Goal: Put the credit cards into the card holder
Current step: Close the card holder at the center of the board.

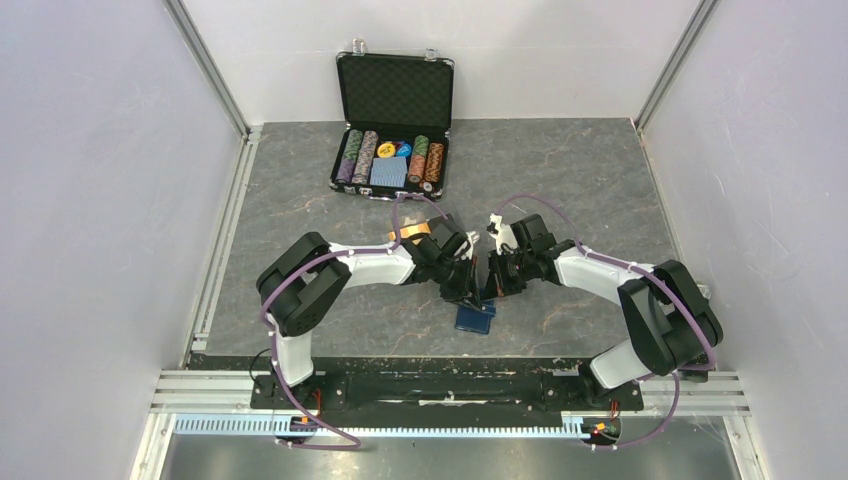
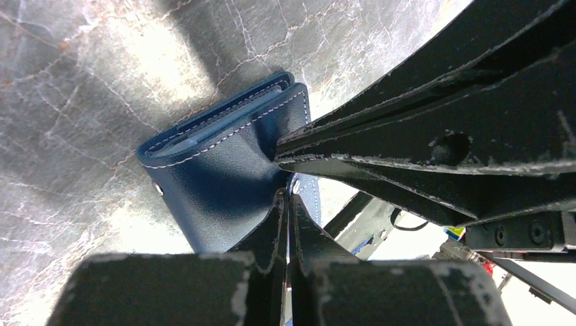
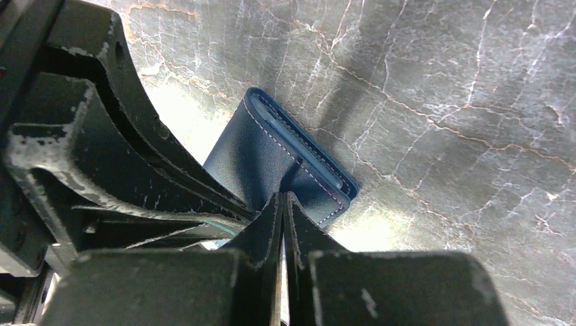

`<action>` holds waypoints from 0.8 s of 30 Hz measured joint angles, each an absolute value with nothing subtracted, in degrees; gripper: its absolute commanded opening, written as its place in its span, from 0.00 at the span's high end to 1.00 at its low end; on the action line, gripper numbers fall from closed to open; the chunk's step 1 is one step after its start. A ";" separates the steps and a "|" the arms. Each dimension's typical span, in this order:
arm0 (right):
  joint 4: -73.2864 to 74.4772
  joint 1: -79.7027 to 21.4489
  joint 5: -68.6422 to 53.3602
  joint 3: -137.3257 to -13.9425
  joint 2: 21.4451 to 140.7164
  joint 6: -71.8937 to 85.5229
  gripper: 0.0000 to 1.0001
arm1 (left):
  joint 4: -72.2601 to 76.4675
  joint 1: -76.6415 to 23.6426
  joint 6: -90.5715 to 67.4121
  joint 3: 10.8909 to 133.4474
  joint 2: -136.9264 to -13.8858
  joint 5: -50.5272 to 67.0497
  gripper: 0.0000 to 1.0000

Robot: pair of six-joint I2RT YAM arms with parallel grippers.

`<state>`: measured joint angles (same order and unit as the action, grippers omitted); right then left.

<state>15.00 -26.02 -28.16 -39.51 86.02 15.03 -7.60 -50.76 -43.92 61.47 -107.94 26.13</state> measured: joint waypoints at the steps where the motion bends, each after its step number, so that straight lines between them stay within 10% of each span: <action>1: 15.00 -26.02 -28.16 -39.51 86.02 15.03 1.00 | -7.64 -50.76 -43.92 61.56 -107.92 25.98 0.98; 24: 15.09 -26.04 -28.01 -39.51 85.97 14.96 0.99 | -10.48 -50.76 -43.88 62.30 -107.11 23.62 0.98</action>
